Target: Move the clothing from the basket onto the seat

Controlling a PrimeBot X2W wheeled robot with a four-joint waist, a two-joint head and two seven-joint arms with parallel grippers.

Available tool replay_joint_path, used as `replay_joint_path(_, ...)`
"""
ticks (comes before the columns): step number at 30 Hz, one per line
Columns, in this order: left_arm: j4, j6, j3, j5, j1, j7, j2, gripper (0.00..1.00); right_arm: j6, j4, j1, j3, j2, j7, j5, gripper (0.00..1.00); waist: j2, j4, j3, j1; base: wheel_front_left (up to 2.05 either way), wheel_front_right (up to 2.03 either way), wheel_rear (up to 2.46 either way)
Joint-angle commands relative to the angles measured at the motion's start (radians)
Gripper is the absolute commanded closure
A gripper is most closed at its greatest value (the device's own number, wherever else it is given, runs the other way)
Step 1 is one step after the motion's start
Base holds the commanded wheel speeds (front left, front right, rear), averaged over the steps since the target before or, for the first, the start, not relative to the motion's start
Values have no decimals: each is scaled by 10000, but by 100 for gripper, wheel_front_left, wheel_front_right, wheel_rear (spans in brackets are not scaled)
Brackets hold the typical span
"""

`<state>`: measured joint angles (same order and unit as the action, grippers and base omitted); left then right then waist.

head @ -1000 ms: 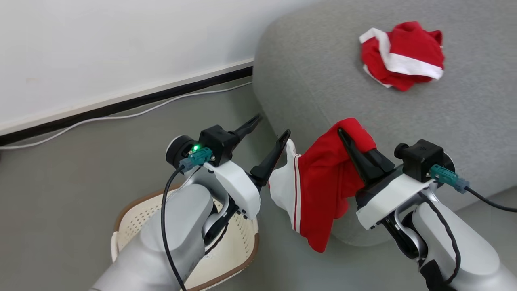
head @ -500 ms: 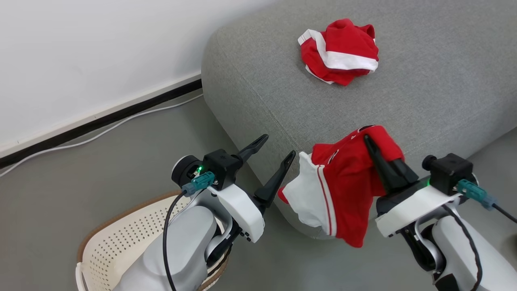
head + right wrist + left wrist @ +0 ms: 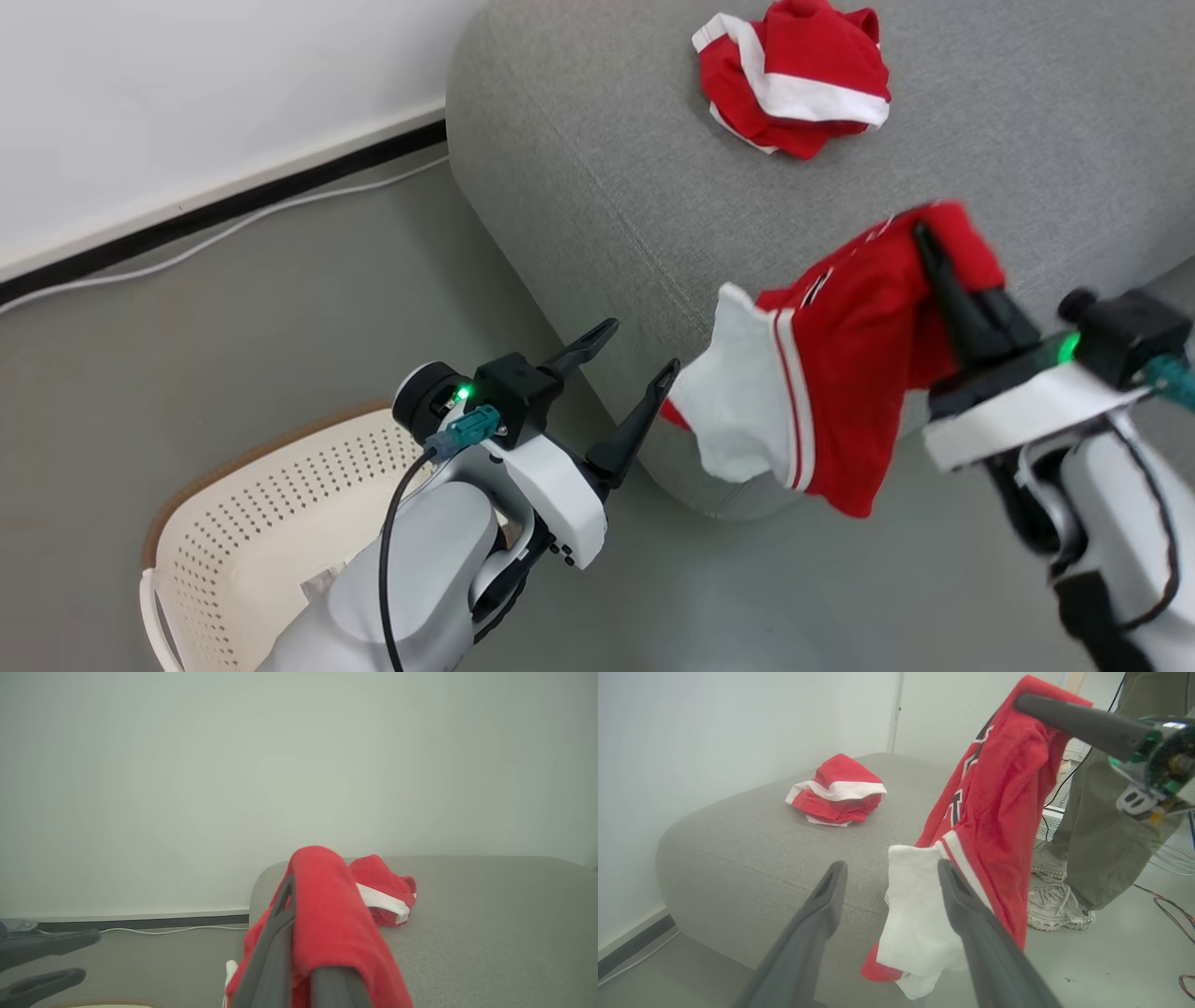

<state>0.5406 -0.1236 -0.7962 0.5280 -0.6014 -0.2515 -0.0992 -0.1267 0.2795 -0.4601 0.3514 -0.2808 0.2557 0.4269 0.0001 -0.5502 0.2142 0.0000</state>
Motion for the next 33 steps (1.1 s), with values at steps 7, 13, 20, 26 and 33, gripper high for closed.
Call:
replay_joint_path(7, -299, -70, -165, -229, -541, -103, -34, 0, -40, -59, -1950, -991, -852, 61, -368, 100, -1, 642, 1226, 0, 0, 0, 0)
replay_joint_path(13, -305, -70, -336, -374, -906, -103, 2, 0, -40, 136, -2895, -1528, -1491, 61, -674, 100, -1, 1093, 1888, 0, 0, 0, 0)
replay_joint_path(20, -414, -70, -530, -510, -1411, -103, 53, 0, -40, 327, -4218, -2161, -2552, 61, -1088, 100, -1, 1582, 2780, 0, 0, 0, 0)
replay_joint_path(26, -633, -71, -616, -675, -1762, -103, 79, 0, -40, 1002, -5518, -2867, -3398, 61, -1488, 100, -1, 1918, 3454, 0, 0, 0, 0)
replay_joint_path(33, -1178, -71, -798, -753, -2088, -103, 136, 0, -40, 2298, -7087, -3405, -4512, 61, -2399, 100, -1, 2317, 3945, 0, 0, 0, 0)
